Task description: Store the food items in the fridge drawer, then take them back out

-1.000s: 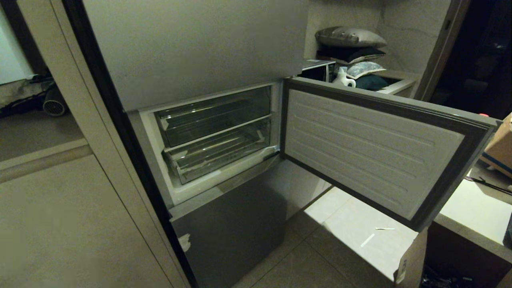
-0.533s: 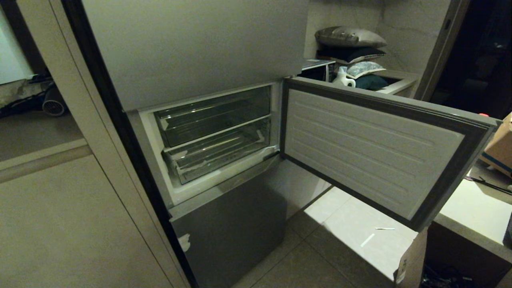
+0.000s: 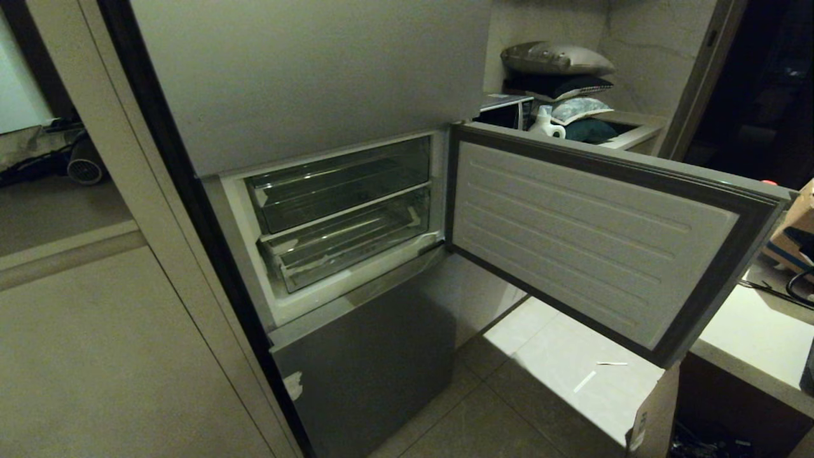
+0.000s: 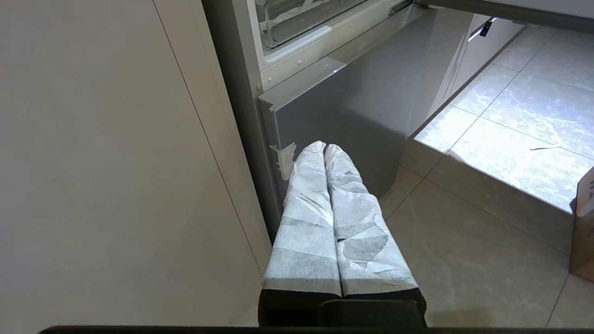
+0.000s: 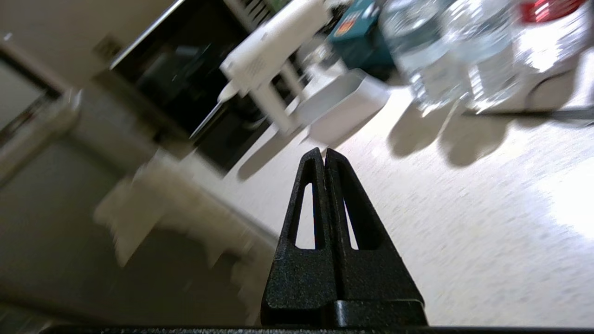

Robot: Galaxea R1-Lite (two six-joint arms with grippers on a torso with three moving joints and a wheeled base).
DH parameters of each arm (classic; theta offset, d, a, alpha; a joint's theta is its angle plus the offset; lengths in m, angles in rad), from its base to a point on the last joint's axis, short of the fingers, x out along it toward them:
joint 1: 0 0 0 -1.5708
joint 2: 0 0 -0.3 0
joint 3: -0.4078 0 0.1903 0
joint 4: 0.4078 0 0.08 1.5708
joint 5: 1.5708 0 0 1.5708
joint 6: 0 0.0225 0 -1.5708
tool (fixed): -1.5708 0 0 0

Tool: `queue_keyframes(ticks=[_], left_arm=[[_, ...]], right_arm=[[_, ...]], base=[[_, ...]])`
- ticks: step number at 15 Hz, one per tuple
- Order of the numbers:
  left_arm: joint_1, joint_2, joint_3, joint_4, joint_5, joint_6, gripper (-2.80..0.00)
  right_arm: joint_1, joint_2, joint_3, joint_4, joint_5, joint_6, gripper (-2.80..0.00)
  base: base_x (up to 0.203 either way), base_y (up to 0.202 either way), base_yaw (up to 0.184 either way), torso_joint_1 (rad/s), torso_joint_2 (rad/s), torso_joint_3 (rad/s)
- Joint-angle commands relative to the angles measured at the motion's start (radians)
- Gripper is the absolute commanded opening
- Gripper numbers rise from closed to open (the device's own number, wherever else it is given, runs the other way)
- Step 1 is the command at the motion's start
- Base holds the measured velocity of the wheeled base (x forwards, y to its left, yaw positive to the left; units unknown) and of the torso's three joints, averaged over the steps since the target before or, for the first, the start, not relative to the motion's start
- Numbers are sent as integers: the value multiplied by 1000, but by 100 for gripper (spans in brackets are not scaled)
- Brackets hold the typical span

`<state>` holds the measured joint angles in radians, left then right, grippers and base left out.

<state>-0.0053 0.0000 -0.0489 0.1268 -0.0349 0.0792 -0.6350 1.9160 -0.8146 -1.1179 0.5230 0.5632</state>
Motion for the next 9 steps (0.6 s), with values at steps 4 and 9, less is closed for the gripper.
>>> queue_keyframes(ticks=[4,9], left_arm=[[-1,2,0,1,0,1,-280],[0,2,0,1,0,1,-280]], right_arm=[[1,-68,94,-7,87,3,-280],[1,-177,208,-7,145,3,-280]], base=[[0,0,0,0,0,0],[0,0,0,0,0,0]])
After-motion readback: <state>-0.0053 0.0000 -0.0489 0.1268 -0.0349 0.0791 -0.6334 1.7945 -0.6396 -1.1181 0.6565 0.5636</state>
